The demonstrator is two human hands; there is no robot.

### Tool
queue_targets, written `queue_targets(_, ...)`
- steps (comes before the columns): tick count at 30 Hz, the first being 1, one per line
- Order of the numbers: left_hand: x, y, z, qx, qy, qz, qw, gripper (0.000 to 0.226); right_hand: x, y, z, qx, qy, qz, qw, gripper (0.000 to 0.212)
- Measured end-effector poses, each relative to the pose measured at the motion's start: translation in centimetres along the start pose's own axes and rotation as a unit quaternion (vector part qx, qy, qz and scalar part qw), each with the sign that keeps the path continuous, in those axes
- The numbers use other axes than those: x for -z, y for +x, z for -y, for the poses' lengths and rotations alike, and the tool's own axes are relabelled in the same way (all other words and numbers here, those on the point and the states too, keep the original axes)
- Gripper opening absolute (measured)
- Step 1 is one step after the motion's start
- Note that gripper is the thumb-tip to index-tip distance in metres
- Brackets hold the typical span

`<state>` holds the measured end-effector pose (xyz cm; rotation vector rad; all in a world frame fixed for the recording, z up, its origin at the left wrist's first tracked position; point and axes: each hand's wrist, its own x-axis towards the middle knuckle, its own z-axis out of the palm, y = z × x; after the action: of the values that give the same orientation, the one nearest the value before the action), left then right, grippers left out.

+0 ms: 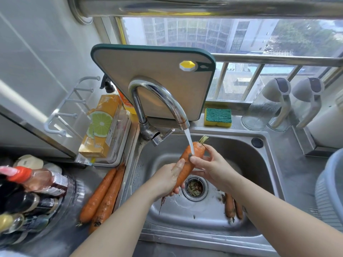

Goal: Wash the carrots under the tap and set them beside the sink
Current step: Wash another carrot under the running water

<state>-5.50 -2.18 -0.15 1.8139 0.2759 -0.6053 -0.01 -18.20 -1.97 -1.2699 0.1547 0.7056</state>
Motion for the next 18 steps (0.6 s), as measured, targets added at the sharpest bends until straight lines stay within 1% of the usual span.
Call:
queue_targets(3,-0.1,0.0,0.2,0.026,-0.011,0.005,1.0,0.049,-0.4,-0.2,-0.6,-0.003,0.0,-0.022,1.0,0.065)
queue_targets(6,-0.4,0.0,0.3,0.053,-0.033,0.007,0.998,0.05,-0.6,-0.2,-1.1,-0.009,-0.009,-0.05,0.999,0.062)
queue_targets(8,-0.6,0.1,0.4,0.07,-0.051,0.018,0.996,0.053,-0.7,-0.1,-1.3,-0.015,-0.005,-0.069,0.997,0.067)
queue_targets(12,-0.6,0.3,0.3,0.133,-0.118,0.064,0.982,0.061,-0.8,0.0,-1.1,-0.037,-0.065,-0.119,0.99,0.077)
queue_targets(13,-0.6,0.3,0.2,0.156,-0.148,0.079,0.973,0.062,-0.7,0.0,-0.9,-0.05,-0.074,-0.114,0.989,0.077)
queue_targets(14,-0.5,0.4,0.0,0.179,-0.179,0.095,0.963,0.062,-0.5,-0.1,-0.7,-0.066,-0.06,-0.098,0.991,0.076)
queue_targets(15,-0.3,0.4,-0.1,0.199,-0.205,0.109,0.952,0.061,-0.1,-0.1,-0.4,-0.084,-0.023,-0.074,0.993,0.072)
queue_targets(17,0.1,0.5,-0.3,0.231,-0.239,0.133,0.934,0.057,0.2,-0.3,0.2,-0.108,0.065,-0.022,0.992,0.057)
queue_targets(18,0.1,0.5,-0.4,0.241,-0.244,0.143,0.928,0.057,0.2,-0.4,0.4,-0.112,0.076,-0.01,0.991,0.047)
